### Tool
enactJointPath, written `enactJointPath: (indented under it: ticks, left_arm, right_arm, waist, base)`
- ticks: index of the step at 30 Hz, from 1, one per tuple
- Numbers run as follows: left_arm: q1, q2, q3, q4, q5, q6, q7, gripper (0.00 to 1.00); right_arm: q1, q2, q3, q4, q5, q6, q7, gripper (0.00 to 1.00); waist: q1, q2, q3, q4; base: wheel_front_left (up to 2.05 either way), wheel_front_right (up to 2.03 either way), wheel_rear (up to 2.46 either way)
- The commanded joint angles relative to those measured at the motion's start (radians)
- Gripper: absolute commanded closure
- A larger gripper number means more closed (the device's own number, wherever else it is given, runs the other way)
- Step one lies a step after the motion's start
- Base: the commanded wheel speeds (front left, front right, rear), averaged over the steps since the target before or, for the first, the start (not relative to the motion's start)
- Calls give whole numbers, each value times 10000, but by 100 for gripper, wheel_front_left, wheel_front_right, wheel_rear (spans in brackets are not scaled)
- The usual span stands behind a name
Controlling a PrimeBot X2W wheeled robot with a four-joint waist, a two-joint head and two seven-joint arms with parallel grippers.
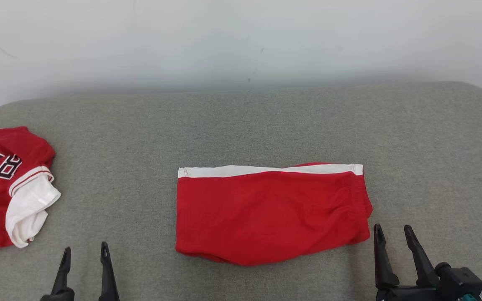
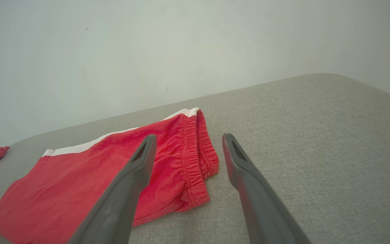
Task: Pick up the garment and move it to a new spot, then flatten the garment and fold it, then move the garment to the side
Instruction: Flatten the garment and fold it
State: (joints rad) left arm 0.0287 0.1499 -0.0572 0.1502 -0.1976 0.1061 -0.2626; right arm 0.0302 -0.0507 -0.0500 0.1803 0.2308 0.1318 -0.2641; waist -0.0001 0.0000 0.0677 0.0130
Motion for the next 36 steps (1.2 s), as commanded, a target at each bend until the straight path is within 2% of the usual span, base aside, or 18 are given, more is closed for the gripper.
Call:
enactJointPath:
  ticks: [1,6,13,17,23,28,36]
  left_arm:
    - [180,-152,154,56,83,-94,-31,0]
    - [172,-527,692,164,477,-610,-32,0]
    - [-125,-859,942,247,825,-1072,-32,0]
    - [-224,-935,917,279,917,-1187,-32,0]
    - [-496,-996,773,371,911,-1291,-32,0]
    - [-644,-1000,558,455,620,-1213,-32,0]
    - [-711,-1001,364,495,530,-1171,-32,0]
  right_arm:
    - [80,11,-10,59,-119,-24,-2,0]
    - [-231,11,-49,370,-473,-24,-2,0]
    - [-1619,-8,-99,1494,-1410,-24,-4,0]
    - [-2432,-153,-188,2315,-1724,-24,-2,0]
    - [-3850,-659,-469,4659,-1950,-24,-1,0]
    - [-4723,-1021,-699,6529,-2085,-24,-2,0]
    - [-5241,-998,-837,8402,-1932,-24,18,0]
  waist:
    - [1,0,-8,25]
    - [1,0,11,96]
    - [1,0,201,319]
    - [1,0,342,492]
    - [1,0,635,939]
    - [1,0,781,1218]
    - [1,0,819,1410]
  base:
    - [0,0,0]
    - [0,0,0]
    - [0,0,0]
    - [0,0,0]
    - [0,0,0]
    - [0,0,0]
    - [0,0,0]
